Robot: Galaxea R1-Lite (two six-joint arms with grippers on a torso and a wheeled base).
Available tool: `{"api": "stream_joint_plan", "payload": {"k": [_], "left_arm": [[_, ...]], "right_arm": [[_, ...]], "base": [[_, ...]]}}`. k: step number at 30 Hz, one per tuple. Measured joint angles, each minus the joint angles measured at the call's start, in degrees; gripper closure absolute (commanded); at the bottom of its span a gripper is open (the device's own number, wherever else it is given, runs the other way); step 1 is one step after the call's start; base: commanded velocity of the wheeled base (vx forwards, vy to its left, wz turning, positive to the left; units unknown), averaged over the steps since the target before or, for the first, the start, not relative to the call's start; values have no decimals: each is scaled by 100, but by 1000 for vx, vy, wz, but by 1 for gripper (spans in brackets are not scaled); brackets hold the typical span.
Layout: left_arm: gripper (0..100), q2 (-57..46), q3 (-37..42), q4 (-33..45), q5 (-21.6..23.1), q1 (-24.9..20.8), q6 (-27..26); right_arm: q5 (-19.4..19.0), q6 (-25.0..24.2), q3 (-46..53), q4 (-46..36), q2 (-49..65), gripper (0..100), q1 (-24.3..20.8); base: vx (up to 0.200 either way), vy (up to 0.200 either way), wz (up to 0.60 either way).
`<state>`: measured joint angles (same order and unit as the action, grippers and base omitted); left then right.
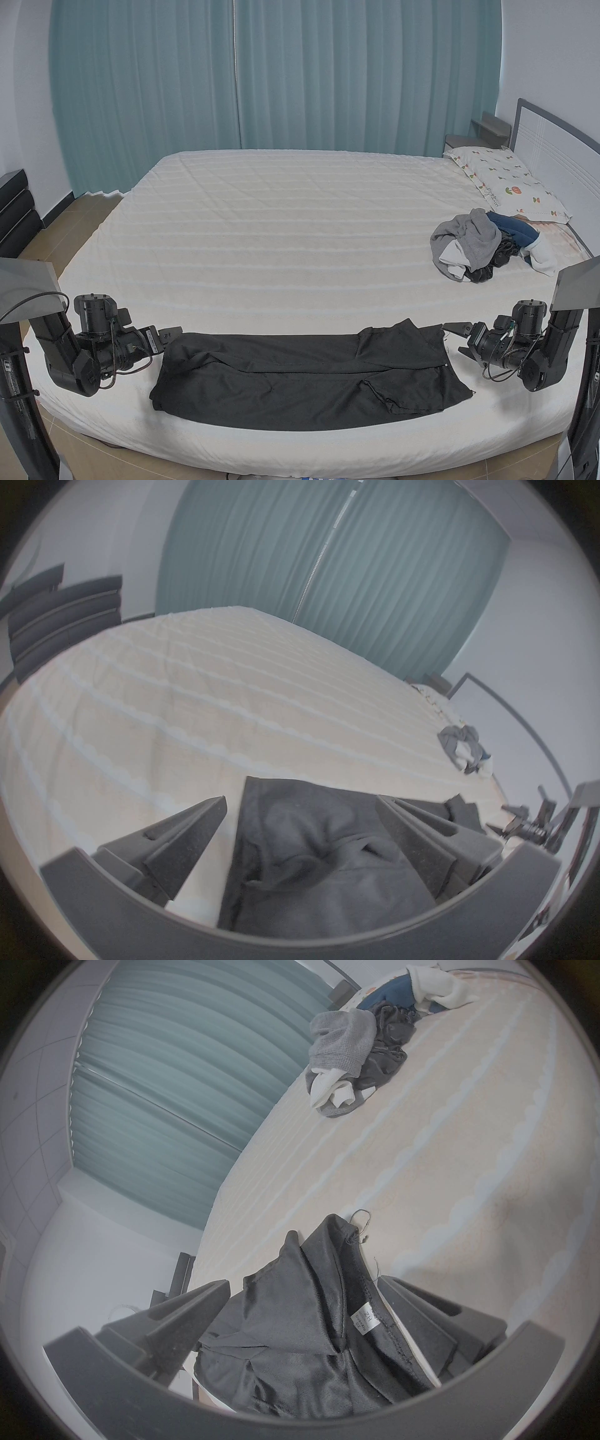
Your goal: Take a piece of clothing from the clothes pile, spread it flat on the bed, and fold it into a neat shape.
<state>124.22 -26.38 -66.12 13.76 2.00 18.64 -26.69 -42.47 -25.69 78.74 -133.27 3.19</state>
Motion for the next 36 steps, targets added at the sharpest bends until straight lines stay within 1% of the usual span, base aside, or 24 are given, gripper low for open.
{"api": "stream_joint_plan", "payload": {"k": [2,4,9,12,15,18,22,28,30,33,36], "left_arm": [[0,-10,-82,46,-2,-123,315],[0,20,-154,191,-11,-249,484],[0,89,-256,733,-33,-414,555],[0,59,-302,1303,-99,-452,530],[0,-7,-416,1833,-317,-506,519],[0,-63,-575,2154,-699,-561,536],[0,-104,-669,2203,-898,-594,758],[0,-123,-711,2236,-994,-631,1026],[0,-137,-683,2233,-1054,-642,1165],[0,-187,-560,2189,-1147,-666,1603],[0,-236,-317,2071,-1153,-707,1770]], "right_arm": [[6,-90,-13,9,-46,0,-13],[9,-151,-22,15,-91,0,-24],[15,-213,-33,33,-207,0,-17],[15,-224,-20,88,-257,0,-13],[15,-235,13,173,-293,0,-17],[15,-239,59,272,-325,0,-26],[26,-244,130,556,-395,0,-39],[52,-228,260,962,-549,0,-56],[59,-226,286,984,-588,0,-61],[66,-224,306,995,-629,0,-61],[68,-224,308,997,-653,0,-63]], "base": [[0,0,0],[0,0,0],[0,0,0],[0,0,0],[0,0,0],[0,0,0],[0,0,0],[0,0,0],[0,0,0],[0,0,0],[0,0,0]]}}
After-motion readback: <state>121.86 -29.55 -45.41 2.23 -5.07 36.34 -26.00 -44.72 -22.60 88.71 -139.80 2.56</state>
